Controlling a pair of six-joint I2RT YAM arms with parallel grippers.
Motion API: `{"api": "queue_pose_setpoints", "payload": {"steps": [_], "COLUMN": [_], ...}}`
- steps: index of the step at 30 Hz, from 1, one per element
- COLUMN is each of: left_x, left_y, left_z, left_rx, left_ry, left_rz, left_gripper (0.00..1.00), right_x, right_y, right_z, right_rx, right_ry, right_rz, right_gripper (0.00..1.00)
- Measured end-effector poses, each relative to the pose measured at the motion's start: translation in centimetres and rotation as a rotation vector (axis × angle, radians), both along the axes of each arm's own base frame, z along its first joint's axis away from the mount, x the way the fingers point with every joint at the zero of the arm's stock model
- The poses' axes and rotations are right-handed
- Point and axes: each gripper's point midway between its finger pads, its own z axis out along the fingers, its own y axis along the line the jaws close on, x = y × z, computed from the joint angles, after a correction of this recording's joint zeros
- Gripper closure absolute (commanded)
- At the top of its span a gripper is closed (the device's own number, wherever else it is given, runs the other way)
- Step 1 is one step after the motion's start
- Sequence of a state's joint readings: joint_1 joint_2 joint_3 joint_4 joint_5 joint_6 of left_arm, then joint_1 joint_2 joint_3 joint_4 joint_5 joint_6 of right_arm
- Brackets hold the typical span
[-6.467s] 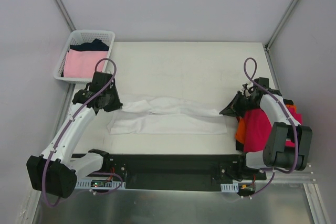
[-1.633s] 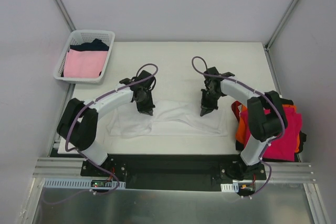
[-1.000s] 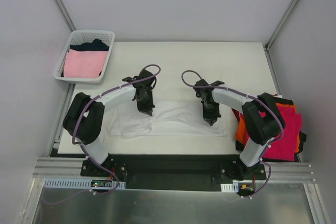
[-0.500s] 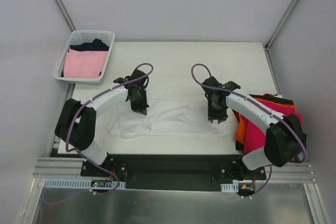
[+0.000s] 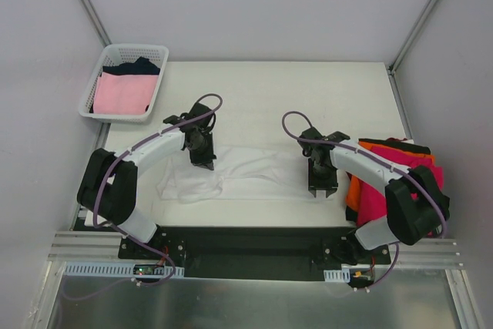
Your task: Fold and stack the t-shirts
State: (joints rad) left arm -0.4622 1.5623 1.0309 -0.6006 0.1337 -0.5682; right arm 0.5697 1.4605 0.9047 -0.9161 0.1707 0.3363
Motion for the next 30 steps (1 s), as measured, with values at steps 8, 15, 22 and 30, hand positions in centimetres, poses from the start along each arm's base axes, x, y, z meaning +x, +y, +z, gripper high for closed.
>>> {"api": "queue_pose_setpoints", "payload": {"steps": [8,15,22,30], "left_x": [-0.1,-0.6,-0.7,-0.4], "left_y": [0.3,0.5,1.1,0.9], "left_z": [0.2,0.3,0.2,0.0], "left_rx": [0.002,0.005,0.013,0.018], "left_ry": [0.003,0.007,0.017,0.024], "left_rz": [0.005,0.003,0.011,0.009], "left_gripper": [1.0,1.0,1.0,1.0], "right_x": [0.7,1.2,1.7,3.0], "right_y": [0.1,0.3,0.8,0.1], "right_z": [-1.1,-2.4,-2.3,1.5], "right_rx": [0.027,0.029,0.045,0.007], "right_ry": [-0.003,0.027,0.028,-0.037], "right_rz": [-0.024,-0.018,-0.019,-0.039], "right_gripper": [0.6,0.99,0.99,0.99]}}
